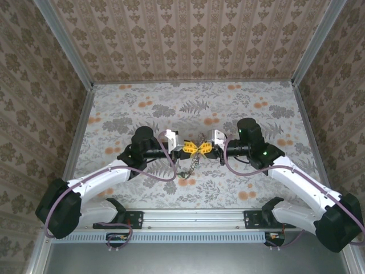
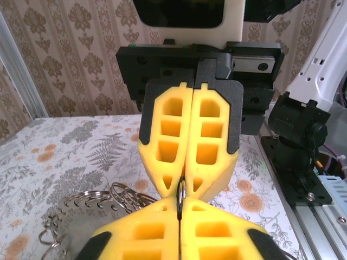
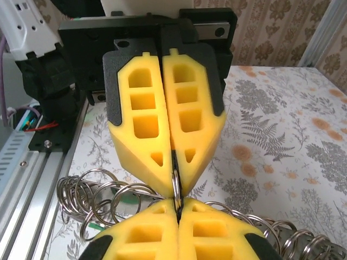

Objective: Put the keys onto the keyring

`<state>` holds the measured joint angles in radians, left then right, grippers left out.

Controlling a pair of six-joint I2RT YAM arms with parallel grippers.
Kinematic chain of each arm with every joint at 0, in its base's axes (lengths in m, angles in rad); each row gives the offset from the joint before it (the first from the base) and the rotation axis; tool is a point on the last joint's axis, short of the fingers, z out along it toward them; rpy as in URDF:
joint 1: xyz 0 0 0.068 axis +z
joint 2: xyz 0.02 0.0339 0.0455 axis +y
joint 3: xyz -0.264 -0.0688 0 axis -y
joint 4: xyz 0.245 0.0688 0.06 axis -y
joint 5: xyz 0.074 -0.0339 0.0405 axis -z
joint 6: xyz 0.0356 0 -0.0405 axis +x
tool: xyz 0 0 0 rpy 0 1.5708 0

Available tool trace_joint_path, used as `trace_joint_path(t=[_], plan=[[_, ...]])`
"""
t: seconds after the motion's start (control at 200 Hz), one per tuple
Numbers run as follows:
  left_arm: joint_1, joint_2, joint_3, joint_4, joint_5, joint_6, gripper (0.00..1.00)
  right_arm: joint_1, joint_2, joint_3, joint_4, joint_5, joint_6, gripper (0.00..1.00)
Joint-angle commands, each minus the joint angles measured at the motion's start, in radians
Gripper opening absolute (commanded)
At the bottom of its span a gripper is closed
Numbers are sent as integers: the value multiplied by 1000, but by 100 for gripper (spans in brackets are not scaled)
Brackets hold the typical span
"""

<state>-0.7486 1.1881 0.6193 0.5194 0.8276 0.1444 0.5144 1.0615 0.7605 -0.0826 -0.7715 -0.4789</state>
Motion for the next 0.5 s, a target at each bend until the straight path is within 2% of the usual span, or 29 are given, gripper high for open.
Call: trace_joint_path(t=[0.0,0.105,0.27,0.42,0.495], plan=[[-9,-26,62,-157,-27,83,12,19,-9,61,-128,111,-62,0],[-9,-11,88,-283,-38,130,16,63,30,131,-263,220,-137,0],[-9,27,112,-309,-68,122,17,121,69,187,-347,356,-184,0],[-9,61,135,-322,-82,107,18,134,80,189,-350,370,-201,0],[-10,74,143,-324,-69,110,14,134,79,190,-344,362,-205,0]])
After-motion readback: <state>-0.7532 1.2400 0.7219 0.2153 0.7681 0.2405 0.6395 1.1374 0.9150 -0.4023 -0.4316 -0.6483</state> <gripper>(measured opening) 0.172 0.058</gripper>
